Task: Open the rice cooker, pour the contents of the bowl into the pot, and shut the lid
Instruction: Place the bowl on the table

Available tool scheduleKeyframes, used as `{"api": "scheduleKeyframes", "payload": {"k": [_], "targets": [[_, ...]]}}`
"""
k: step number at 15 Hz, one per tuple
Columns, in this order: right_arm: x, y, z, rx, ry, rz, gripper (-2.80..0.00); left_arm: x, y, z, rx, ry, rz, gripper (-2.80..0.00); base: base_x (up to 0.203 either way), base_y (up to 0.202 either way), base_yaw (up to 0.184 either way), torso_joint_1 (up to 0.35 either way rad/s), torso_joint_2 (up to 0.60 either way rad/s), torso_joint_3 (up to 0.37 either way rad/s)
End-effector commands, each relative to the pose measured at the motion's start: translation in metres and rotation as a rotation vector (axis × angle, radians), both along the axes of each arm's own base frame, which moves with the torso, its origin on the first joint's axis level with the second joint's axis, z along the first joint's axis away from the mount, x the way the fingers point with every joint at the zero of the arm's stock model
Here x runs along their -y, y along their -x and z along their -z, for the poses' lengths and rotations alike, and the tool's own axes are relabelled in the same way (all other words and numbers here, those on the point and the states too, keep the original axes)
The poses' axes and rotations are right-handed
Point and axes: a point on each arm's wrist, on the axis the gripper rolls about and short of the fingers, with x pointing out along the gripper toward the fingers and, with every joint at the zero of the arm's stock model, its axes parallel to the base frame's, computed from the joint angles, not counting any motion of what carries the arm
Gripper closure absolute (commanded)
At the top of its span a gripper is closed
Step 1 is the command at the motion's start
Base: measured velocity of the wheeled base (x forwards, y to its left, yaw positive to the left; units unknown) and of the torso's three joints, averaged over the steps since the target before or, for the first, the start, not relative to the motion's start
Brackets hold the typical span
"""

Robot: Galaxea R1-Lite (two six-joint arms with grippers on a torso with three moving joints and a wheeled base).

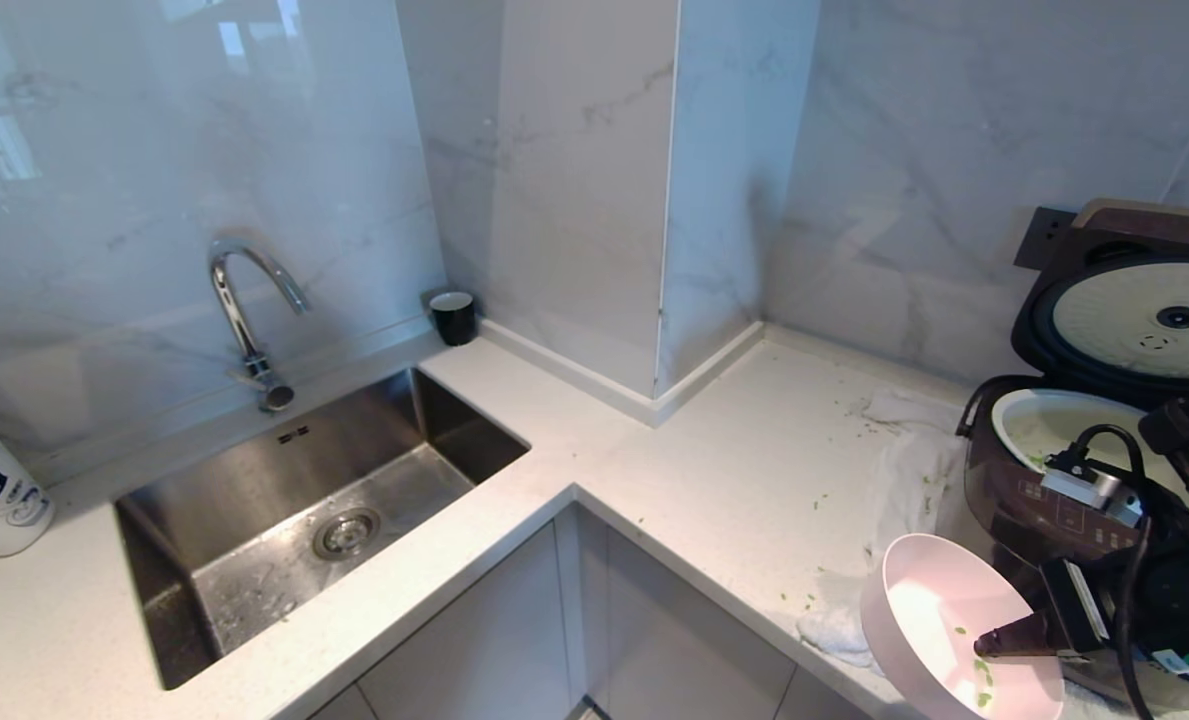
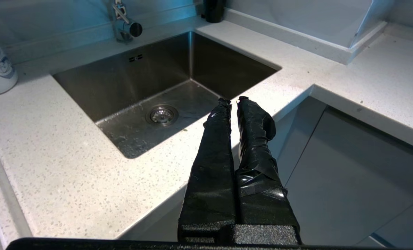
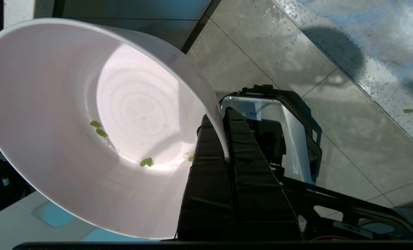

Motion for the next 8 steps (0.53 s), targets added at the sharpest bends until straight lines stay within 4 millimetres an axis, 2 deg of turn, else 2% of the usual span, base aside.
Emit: {"api": "scheduleKeyframes", "payload": {"k": [1, 8], "targets": [[-0.0006, -0.0004, 0.0005, -0.005, -0.003, -0.003, 0.0, 0.0, -0.0001, 0.0, -0.001, 0.001, 0.0, 0.0, 0.097, 0.0, -0.002, -0.012, -0.01, 0.002], [-0.0008, -0.0003, 0.0011, -0.008, -0.003, -0.005, 0.0, 0.0, -0.0001, -0.0001, -0.001, 0.001, 0.0, 0.0, 0.182, 0.0, 0.001, 0.003, 0.0, 0.004]]}}
